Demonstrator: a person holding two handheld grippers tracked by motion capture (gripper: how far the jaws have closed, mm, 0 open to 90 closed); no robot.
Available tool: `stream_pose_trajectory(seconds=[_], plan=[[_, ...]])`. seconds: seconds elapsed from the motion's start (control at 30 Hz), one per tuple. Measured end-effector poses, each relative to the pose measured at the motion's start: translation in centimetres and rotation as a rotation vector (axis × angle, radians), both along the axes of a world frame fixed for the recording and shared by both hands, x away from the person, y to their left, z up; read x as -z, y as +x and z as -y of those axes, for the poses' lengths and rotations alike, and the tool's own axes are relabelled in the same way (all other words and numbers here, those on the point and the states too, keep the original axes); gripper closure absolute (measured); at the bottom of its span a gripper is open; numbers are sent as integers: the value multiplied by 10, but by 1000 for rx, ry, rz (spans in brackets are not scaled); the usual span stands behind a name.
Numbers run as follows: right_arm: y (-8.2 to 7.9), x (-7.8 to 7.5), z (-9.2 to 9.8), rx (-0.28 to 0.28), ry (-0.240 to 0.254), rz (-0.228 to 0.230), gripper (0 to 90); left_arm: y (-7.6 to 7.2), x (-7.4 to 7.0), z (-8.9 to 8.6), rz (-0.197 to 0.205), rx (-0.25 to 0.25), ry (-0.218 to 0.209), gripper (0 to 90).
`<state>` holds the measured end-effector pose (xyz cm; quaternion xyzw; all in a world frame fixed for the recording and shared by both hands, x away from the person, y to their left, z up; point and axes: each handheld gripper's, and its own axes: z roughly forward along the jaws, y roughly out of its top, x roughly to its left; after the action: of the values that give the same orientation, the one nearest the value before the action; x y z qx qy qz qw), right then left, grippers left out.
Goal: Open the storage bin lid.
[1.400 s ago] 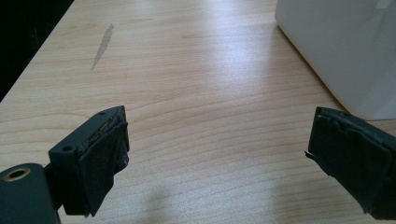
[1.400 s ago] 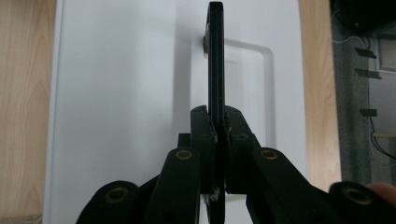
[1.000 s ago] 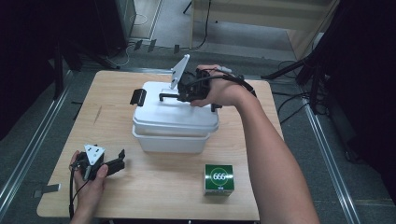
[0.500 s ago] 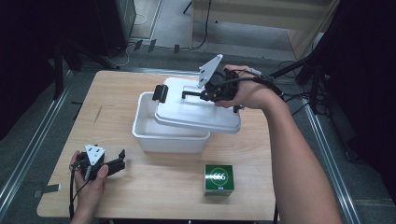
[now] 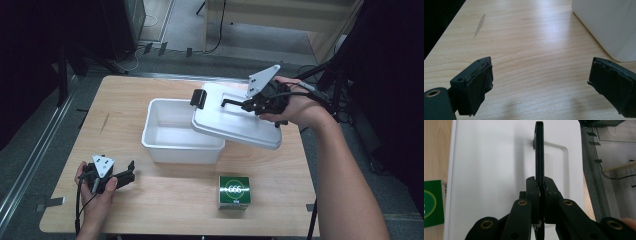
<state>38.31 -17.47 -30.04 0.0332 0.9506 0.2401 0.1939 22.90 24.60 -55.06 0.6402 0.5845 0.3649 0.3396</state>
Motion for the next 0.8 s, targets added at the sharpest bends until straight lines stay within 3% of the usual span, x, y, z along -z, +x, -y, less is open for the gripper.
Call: stream_pose_trajectory(seconds=[0.37,0.8], plan=[[-6,11,54,88,29,-8,860,-1,0,-1,6,-4,-3,59],[-11,33,100,171,7,-23,860,-1,0,-1,10,-6,-2,59]])
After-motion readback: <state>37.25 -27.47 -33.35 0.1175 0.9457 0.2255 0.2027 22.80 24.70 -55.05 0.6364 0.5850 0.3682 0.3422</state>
